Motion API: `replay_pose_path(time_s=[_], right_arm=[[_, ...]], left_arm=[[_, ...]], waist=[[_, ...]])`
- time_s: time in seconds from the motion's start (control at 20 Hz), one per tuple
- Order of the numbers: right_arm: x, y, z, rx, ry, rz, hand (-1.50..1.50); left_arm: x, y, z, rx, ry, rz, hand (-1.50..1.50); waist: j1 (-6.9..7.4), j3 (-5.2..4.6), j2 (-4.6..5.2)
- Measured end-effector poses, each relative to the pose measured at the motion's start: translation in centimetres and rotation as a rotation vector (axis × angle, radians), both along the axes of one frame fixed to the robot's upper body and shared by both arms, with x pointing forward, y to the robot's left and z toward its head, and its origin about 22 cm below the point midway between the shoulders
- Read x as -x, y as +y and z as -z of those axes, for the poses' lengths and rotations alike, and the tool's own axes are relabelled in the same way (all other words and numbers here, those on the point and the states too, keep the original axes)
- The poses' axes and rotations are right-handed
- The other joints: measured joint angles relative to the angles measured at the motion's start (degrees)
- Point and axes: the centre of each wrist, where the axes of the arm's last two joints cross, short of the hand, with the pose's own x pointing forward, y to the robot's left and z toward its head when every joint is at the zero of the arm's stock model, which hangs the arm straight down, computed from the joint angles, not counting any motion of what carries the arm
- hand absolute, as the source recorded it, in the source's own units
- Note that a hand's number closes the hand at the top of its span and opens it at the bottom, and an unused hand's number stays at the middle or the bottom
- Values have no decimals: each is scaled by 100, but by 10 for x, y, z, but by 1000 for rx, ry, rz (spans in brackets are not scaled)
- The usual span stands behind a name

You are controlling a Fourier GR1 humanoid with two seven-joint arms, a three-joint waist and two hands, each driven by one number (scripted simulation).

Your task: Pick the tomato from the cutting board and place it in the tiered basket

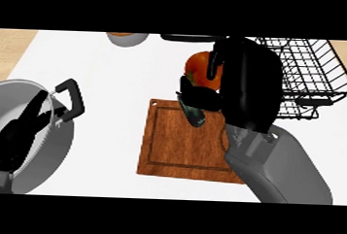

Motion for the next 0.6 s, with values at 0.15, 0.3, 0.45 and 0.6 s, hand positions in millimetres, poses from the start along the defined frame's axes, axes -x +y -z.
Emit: replay_pose_path(time_s=[0.15, 0.3, 0.45, 0.6], right_arm=[[-21, -17, -7, -49, -11, -6, 150], [-40, -32, -11, -145, -29, -25, 150], [-60, -49, -15, -190, -40, -37, 150], [-80, -68, -11, -215, -47, -42, 150]], left_arm=[[-2, -1, -3, 10, 4, 15, 0], [-3, -4, -3, 9, -2, 24, 0], [-6, -4, -4, 9, 1, 24, 0], [-5, -6, -3, 6, -9, 26, 0]], waist=[[48, -16, 29], [95, -11, 51], [113, -4, 59], [138, 1, 62]])
